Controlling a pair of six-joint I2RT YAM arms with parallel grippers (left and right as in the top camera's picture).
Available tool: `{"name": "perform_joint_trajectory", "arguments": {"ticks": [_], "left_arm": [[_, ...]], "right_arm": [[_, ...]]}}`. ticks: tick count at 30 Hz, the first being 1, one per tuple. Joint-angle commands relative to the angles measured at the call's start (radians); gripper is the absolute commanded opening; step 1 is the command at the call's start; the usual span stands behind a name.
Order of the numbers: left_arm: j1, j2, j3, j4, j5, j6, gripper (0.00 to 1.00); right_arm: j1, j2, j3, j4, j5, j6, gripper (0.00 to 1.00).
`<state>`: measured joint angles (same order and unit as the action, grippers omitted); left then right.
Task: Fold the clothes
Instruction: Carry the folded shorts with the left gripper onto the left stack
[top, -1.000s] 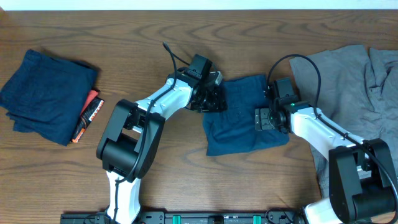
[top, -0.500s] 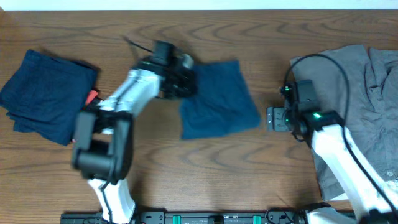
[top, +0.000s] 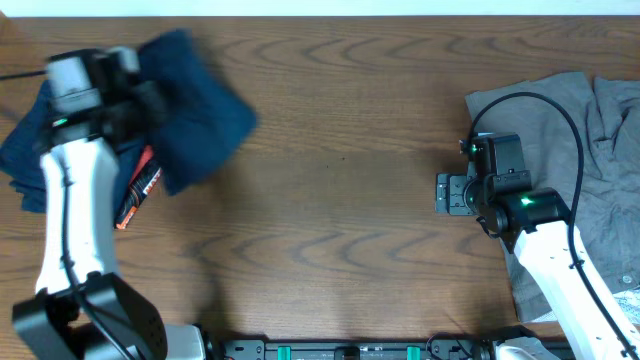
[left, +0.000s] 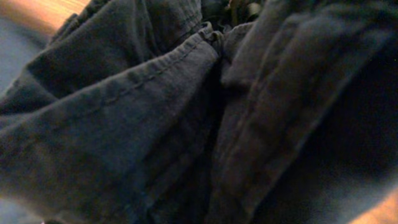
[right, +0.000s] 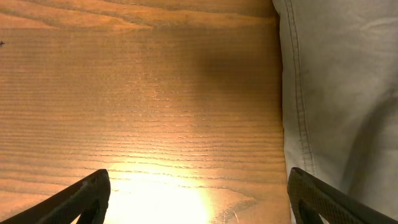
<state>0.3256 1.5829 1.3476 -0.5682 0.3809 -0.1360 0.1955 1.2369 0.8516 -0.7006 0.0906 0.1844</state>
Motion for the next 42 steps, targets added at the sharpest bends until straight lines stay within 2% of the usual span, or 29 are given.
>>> {"name": "perform_joint_trajectory", "arguments": {"ticks": [1, 12, 14, 30, 31, 32, 33, 34, 36, 38, 42], "left_arm": [[0.105, -0.029, 0.018, 0.024, -0.057, 0.031, 0.06], [0.328, -0.020, 0.018, 0.108, -0.057, -0.005, 0.06], [0.345, -0.013, 0.018, 0.121, -0.056, -0.034, 0.06], [0.423, 0.017, 0.009, 0.098, -0.061, -0.034, 0.06], [0.426, 0.021, 0.009, 0.089, -0.061, -0.034, 0.09], [0.428, 0.023, 0.009, 0.079, -0.061, -0.034, 0.20], [0.432, 0.025, 0.009, 0.066, -0.061, -0.034, 0.39], [0.435, 0.026, 0.009, 0.054, -0.061, -0.034, 0.68], [0.443, 0.026, 0.009, 0.045, -0.061, -0.054, 0.94], [0.448, 0.025, 0.009, 0.046, -0.061, -0.085, 1.00], [0.453, 0.024, 0.010, 0.054, -0.060, -0.110, 0.99]], "right_arm": [[-0.007, -0.006, 0.004, -0.007, 0.013, -0.006, 0.89], [-0.007, -0.006, 0.004, -0.018, 0.013, -0.006, 0.89], [-0.007, -0.006, 0.004, -0.018, 0.013, -0.006, 0.90], [-0.008, -0.006, 0.004, -0.011, 0.013, -0.006, 0.90], [-0.007, -0.006, 0.004, -0.011, 0.013, -0.006, 0.91], [-0.008, -0.006, 0.004, -0.011, 0.013, -0.006, 0.91], [-0.008, -0.006, 0.004, -0.011, 0.013, -0.006, 0.91], [-0.008, -0.006, 0.004, -0.011, 0.013, -0.006, 0.91], [-0.008, -0.006, 0.004, -0.011, 0.013, -0.006, 0.92], [-0.008, -0.006, 0.004, -0.011, 0.013, -0.006, 0.93], [-0.008, -0.006, 0.004, -0.009, 0.013, -0.007, 0.93]]}}
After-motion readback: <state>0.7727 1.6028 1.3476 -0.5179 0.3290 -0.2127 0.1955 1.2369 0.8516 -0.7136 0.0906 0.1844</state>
